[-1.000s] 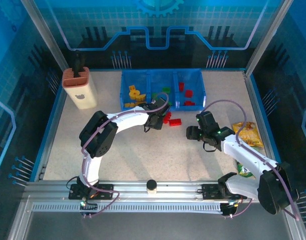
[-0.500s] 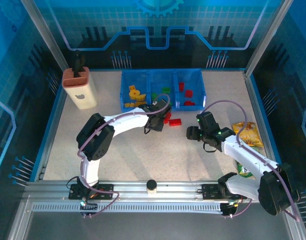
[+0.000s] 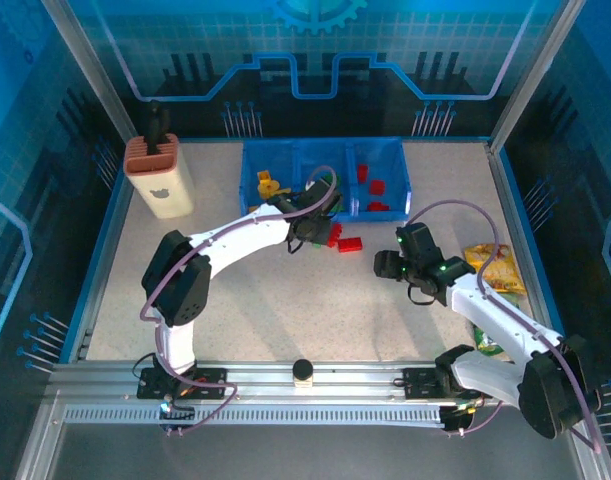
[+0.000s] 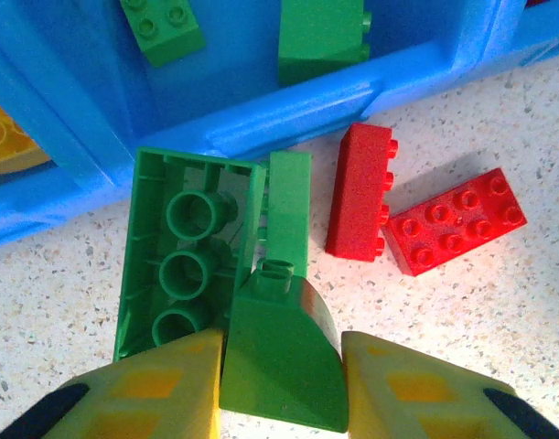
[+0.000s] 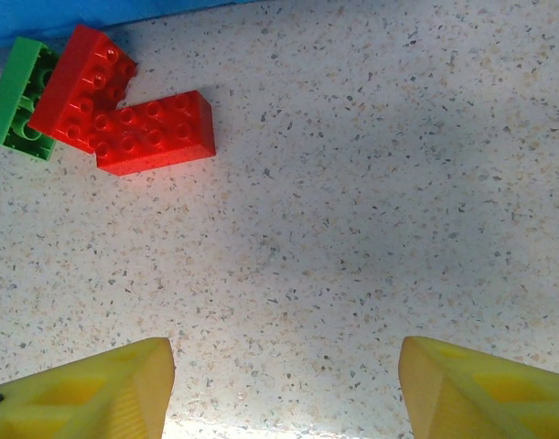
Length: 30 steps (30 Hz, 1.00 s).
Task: Sort the legos into containers by color
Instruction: Place the lego at the center of the table.
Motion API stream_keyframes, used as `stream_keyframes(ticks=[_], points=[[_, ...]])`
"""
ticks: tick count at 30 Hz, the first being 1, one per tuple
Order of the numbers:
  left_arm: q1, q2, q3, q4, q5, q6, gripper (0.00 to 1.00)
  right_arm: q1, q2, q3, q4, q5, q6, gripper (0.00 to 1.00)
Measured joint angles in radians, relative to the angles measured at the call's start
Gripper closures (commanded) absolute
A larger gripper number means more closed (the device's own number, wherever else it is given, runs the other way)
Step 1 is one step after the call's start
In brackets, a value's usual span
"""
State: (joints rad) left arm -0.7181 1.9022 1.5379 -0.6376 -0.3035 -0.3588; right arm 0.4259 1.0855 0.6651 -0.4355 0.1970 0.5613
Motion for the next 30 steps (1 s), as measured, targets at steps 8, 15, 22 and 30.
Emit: stream_keyframes(ticks=[8, 15, 22, 30], points=[[-0.008, -0.026, -0.093, -0.004, 0.032, -0.029, 0.65, -0.009, -0.016, -0.035, -0.001, 0.0, 0.0, 0.33], [-0.061, -0.08, -0.245, -0.005, 0.05, -0.087, 0.64, -0.01, -0.01, -0.058, 0.006, -0.025, 0.011, 0.33], [-0.088, -0.095, -0.296, -0.001, 0.058, -0.122, 0.39, -0.01, -0.002, -0.059, 0.019, -0.041, 0.02, 0.33], [-0.094, -0.129, -0.298, 0.018, 0.055, -0.137, 0.31, -0.011, -0.002, -0.063, 0.027, -0.048, 0.027, 0.33]])
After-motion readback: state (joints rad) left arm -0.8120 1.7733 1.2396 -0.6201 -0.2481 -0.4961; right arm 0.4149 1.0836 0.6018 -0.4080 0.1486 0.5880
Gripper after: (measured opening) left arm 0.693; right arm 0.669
